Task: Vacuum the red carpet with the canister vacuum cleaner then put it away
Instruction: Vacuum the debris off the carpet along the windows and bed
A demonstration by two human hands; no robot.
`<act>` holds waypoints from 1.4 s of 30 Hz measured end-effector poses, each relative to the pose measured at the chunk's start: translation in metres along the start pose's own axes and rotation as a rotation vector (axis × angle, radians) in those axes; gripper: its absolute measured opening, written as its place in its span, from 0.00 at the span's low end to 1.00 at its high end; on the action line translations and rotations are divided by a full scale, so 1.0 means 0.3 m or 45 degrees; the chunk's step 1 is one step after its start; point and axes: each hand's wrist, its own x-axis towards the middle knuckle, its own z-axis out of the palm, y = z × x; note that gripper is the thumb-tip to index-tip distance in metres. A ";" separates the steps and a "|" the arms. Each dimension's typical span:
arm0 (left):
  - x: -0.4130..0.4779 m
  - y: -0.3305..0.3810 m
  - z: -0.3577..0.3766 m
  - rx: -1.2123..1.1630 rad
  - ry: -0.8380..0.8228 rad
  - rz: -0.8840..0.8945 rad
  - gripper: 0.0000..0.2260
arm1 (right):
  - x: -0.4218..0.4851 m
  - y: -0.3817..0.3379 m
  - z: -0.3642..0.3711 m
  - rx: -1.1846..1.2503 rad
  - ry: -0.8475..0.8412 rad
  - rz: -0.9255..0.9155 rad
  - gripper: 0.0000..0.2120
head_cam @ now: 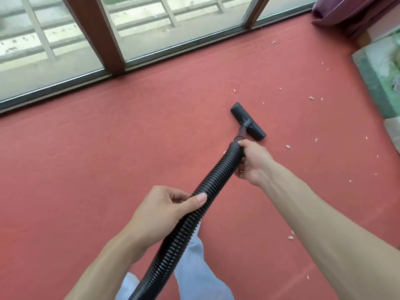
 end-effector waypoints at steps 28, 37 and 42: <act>0.110 0.417 -0.271 -0.107 0.080 0.060 0.25 | 0.089 -0.326 0.331 0.172 0.026 -0.093 0.10; -0.055 0.386 -0.523 0.033 -0.254 -0.008 0.21 | -0.180 -0.169 0.396 0.303 -0.026 0.013 0.08; -0.066 0.363 -0.592 -0.068 -0.259 0.030 0.20 | -0.228 -0.193 0.447 0.362 -0.104 0.056 0.08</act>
